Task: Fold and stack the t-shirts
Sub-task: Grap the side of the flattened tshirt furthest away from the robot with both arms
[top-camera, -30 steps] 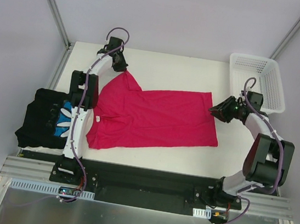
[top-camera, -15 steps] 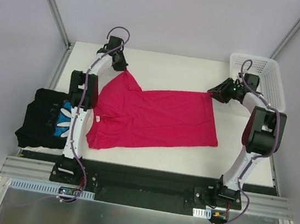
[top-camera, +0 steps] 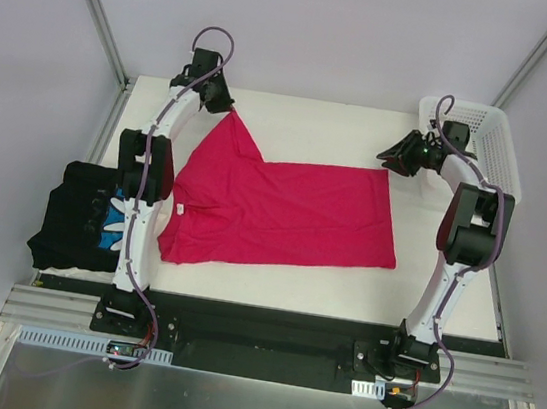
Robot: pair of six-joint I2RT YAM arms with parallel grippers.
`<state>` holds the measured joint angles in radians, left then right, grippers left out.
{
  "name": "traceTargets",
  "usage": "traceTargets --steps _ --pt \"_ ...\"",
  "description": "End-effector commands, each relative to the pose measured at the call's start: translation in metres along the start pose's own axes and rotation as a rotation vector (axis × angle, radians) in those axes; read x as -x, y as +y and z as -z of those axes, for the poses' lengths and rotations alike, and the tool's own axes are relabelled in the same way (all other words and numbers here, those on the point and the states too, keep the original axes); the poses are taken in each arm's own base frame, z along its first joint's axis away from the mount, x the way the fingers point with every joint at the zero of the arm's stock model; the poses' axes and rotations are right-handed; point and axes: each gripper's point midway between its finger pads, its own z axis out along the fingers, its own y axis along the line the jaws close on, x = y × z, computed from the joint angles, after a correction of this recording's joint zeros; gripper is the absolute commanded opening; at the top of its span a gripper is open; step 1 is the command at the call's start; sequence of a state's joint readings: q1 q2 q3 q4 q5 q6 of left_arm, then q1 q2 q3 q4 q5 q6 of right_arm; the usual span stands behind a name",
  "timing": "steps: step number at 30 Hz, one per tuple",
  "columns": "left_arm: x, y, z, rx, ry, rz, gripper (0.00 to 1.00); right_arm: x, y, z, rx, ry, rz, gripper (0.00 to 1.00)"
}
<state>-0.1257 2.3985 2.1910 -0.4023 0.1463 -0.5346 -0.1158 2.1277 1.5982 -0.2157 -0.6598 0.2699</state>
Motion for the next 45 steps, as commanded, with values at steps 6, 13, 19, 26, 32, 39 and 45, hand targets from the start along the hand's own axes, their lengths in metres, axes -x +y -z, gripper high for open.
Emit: traceTargets --steps 6,13,19,26,32,39,45 --pt "0.044 -0.048 0.047 -0.109 -0.115 -0.057 0.0 0.038 -0.002 0.0 -0.05 -0.034 0.045 0.4" --pt "0.04 -0.046 0.044 -0.109 -0.103 -0.068 0.0 0.042 0.01 0.005 -0.068 -0.016 0.083 0.4" --pt "0.033 -0.04 0.031 -0.101 -0.085 -0.076 0.0 0.026 0.004 0.01 -0.142 0.013 0.123 0.41" --pt "0.035 -0.027 0.022 -0.058 -0.107 -0.12 0.0 0.014 -0.006 0.008 -0.175 0.019 0.112 0.42" --pt "0.037 0.001 0.017 0.004 -0.108 -0.091 0.0 0.002 0.026 -0.011 -0.159 0.083 0.191 0.42" --pt "0.033 0.026 0.022 0.04 -0.125 -0.045 0.0 0.001 0.035 -0.02 -0.175 0.083 0.194 0.42" --pt "0.048 0.03 0.028 0.041 -0.17 -0.016 0.0 0.014 0.031 -0.017 -0.213 0.079 0.23 0.44"
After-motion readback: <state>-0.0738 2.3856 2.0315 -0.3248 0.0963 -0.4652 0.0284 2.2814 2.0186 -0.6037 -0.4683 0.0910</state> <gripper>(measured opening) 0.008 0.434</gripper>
